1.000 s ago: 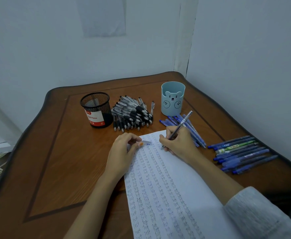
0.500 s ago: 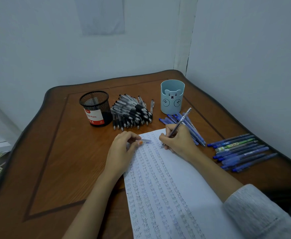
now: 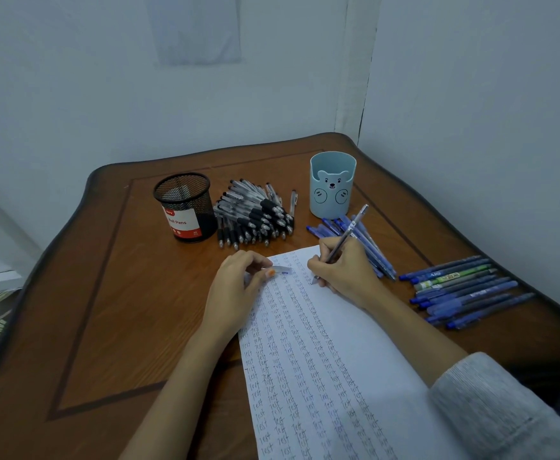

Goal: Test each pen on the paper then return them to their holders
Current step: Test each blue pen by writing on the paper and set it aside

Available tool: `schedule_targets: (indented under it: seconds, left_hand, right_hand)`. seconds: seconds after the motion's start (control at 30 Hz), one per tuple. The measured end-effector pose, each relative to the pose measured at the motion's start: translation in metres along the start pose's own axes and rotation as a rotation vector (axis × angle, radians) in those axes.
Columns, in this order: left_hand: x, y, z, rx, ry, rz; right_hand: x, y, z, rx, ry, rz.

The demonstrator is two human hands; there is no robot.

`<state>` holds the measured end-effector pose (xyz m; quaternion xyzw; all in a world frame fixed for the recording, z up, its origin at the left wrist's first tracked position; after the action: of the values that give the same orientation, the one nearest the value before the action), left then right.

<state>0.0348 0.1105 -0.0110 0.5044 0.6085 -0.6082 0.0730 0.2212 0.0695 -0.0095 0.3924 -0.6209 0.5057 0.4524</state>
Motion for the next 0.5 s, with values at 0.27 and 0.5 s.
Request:
schedule_targets:
  seconds: [0.27,0.5]
  left_hand:
    - [-0.0016,-0.0008,0.0007,0.003,-0.007,0.003]
    - [-0.0018,-0.0008,0.0008,0.005,-0.010,-0.012]
  right_hand:
    - [-0.0002,-0.0006,0.0000,0.004,-0.006,-0.003]
    - [0.0031,0.0012,0.0018,-0.011,-0.028,0.009]
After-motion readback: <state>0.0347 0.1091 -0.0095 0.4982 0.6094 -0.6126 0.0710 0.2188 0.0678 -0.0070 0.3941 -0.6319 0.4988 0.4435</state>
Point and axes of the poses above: each hand's wrist, its own z-axis away from the middle knuckle, its own y-axis out of the palm, x = y × z, the point moved 4 cm from there along -z, towards the middle knuckle, and after that the axes turned 9 degrees about x, right-handed, at the moved point
